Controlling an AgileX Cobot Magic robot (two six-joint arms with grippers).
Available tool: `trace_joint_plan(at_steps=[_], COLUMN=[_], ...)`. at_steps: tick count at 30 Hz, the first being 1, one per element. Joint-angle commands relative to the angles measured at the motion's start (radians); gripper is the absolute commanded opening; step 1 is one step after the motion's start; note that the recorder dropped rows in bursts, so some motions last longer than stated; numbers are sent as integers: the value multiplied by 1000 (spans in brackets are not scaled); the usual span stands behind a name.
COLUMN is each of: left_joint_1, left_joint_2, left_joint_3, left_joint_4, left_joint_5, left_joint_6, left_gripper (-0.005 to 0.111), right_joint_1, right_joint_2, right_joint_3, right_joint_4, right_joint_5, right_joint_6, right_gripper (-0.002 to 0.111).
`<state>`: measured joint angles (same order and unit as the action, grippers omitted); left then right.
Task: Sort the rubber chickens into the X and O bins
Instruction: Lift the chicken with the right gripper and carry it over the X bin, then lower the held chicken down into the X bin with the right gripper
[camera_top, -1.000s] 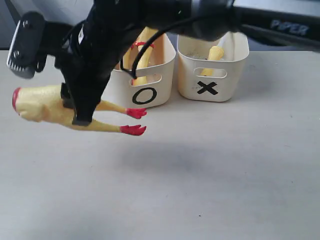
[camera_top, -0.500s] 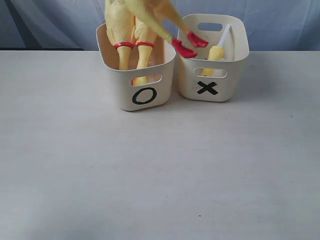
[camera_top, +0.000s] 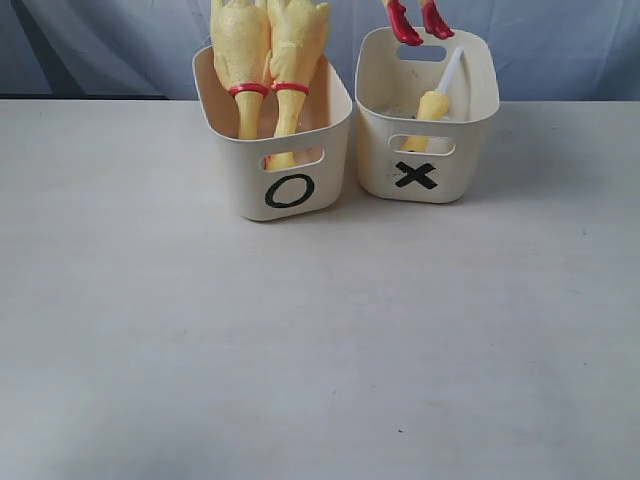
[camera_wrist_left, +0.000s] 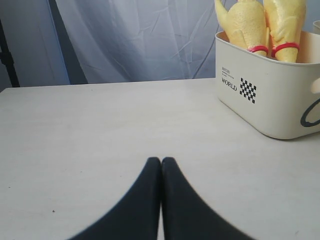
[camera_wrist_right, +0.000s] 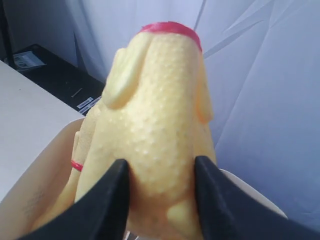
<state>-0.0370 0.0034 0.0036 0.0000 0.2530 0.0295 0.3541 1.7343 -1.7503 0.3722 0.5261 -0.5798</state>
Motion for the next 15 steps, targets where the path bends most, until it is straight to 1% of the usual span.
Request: trace_joint_plan(at_steps=[1, 3, 5, 15], left_joint_1=[-6, -6, -6, -6], left_joint_2=[-3, -3, -3, -3], left_joint_3=[-4, -4, -4, -4], left_joint_4=[0, 0, 0, 0], left_joint_5=[-14, -14, -14, -14], left_joint_6=[-2, -2, -2, -2], left_gripper=[0, 0, 0, 0], right_joint_1=[-5, -5, -5, -5], right_joint_2=[-8, -8, -8, -30], right_joint_3=[2, 2, 2, 2], right_joint_4=[-8, -6, -6, -4], right_joint_5=[-33, -28, -25, 23], right_joint_6=[-1, -4, -6, -6], right_gripper=[10, 17, 19, 19])
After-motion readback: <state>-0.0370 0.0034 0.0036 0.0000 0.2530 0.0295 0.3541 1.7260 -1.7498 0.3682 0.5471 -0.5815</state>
